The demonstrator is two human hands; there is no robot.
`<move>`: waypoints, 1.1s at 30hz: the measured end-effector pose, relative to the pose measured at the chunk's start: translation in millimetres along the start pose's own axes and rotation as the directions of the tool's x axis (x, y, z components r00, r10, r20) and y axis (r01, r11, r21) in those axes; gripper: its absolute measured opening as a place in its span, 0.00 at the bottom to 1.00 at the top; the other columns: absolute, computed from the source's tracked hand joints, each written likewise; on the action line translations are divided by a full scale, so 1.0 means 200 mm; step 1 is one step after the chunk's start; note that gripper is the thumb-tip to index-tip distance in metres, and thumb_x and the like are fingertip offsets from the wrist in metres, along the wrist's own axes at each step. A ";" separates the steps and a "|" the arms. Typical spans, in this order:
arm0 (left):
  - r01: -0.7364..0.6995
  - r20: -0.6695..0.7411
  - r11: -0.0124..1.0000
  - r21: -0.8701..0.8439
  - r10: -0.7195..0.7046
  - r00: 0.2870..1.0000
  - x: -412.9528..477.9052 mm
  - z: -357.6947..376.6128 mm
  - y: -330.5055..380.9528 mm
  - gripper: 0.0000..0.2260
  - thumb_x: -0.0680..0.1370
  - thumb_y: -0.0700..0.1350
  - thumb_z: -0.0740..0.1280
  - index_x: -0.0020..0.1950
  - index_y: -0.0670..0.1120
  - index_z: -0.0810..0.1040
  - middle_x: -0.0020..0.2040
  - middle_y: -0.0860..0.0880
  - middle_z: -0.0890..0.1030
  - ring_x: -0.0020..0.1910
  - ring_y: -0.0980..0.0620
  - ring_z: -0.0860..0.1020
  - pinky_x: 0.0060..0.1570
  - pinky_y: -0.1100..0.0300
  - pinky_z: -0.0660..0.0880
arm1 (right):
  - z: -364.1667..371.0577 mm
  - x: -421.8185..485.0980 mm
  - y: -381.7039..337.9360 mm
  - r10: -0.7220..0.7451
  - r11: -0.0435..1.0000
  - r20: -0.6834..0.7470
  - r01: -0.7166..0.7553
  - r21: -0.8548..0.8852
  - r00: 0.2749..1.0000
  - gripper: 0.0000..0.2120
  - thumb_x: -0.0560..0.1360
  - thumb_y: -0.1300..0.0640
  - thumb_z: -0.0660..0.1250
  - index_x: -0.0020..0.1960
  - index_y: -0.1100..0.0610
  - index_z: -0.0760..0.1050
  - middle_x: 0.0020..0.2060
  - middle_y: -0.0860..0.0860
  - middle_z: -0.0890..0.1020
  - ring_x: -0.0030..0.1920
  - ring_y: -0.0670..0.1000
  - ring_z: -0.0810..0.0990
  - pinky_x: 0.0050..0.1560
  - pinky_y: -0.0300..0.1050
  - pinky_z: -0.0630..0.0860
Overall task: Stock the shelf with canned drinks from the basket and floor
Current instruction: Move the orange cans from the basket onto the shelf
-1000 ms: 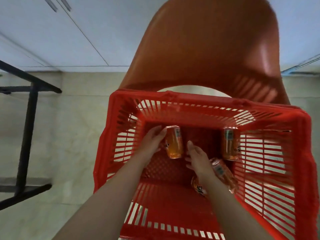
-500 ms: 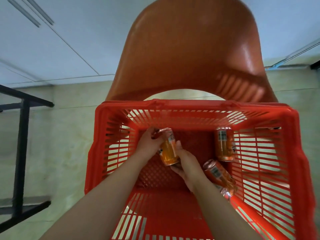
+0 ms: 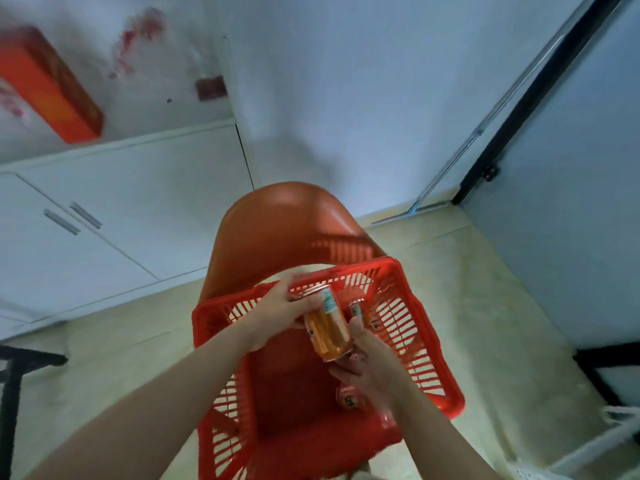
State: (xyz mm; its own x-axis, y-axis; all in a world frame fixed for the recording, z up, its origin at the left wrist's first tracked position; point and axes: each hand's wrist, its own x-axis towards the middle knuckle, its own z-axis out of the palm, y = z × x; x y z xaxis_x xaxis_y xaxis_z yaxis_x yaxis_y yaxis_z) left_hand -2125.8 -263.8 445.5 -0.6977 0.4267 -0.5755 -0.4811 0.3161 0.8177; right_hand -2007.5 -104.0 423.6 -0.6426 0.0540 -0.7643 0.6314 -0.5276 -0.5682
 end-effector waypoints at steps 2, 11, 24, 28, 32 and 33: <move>-0.029 0.071 0.998 0.057 0.024 0.997 -0.05 0.04 0.18 0.22 0.76 0.47 0.72 0.68 0.54 0.71 0.57 0.44 0.81 0.53 0.49 0.82 0.48 0.56 0.81 | 0.00 -0.15 -0.10 -0.086 0.994 0.010 0.085 0.068 0.996 0.23 0.71 0.45 0.71 0.62 0.53 0.74 0.51 0.54 0.84 0.53 0.57 0.84 0.56 0.56 0.79; -0.175 0.342 0.981 0.088 0.135 0.930 -0.39 0.54 0.90 0.22 0.74 0.47 0.72 0.67 0.47 0.74 0.58 0.40 0.80 0.54 0.42 0.82 0.55 0.48 0.80 | -0.24 -0.92 -0.55 -0.443 0.887 -0.061 0.447 0.115 0.894 0.30 0.67 0.42 0.69 0.62 0.59 0.77 0.43 0.54 0.82 0.45 0.54 0.74 0.46 0.44 0.71; -0.350 0.691 0.934 -0.075 0.302 0.657 -1.47 1.95 1.08 0.25 0.69 0.49 0.74 0.62 0.40 0.74 0.57 0.35 0.80 0.50 0.41 0.83 0.51 0.48 0.81 | -1.14 -2.40 -0.24 -0.768 0.526 -0.432 0.851 -0.004 0.473 0.31 0.65 0.43 0.76 0.65 0.53 0.75 0.53 0.50 0.82 0.54 0.47 0.80 0.52 0.43 0.71; -0.302 0.756 0.942 -0.146 0.303 0.581 -1.84 2.37 0.97 0.24 0.70 0.49 0.74 0.62 0.39 0.75 0.55 0.36 0.81 0.49 0.43 0.83 0.48 0.50 0.82 | -1.33 -2.85 -0.03 -0.791 0.360 -0.523 0.933 0.022 0.318 0.25 0.69 0.51 0.71 0.64 0.56 0.74 0.53 0.56 0.82 0.56 0.53 0.80 0.62 0.50 0.74; -0.170 0.844 0.970 -0.174 0.236 0.482 -2.18 2.75 0.85 0.18 0.72 0.49 0.72 0.58 0.41 0.77 0.51 0.38 0.83 0.51 0.42 0.83 0.43 0.52 0.83 | -1.53 -3.23 0.19 -0.790 0.204 -0.593 0.979 -0.017 0.154 0.28 0.69 0.54 0.73 0.67 0.59 0.73 0.55 0.58 0.83 0.57 0.55 0.82 0.66 0.54 0.73; -0.121 0.864 0.978 -0.172 0.208 0.458 -2.25 2.83 0.83 0.20 0.72 0.49 0.73 0.59 0.41 0.76 0.54 0.36 0.82 0.54 0.40 0.82 0.43 0.52 0.83 | -1.58 -3.31 0.24 -0.776 0.167 -0.620 0.986 -0.024 0.116 0.31 0.68 0.54 0.75 0.68 0.60 0.72 0.56 0.58 0.82 0.57 0.55 0.82 0.65 0.53 0.73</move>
State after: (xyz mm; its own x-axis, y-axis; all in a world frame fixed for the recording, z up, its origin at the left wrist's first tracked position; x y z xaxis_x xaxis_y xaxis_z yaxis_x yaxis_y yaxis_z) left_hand -1591.2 77.0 831.2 0.0387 0.9935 -0.1066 -0.4774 0.1121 0.8715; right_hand -1414.4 102.5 805.5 -0.2955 0.9414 0.1627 -0.5180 -0.0147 -0.8553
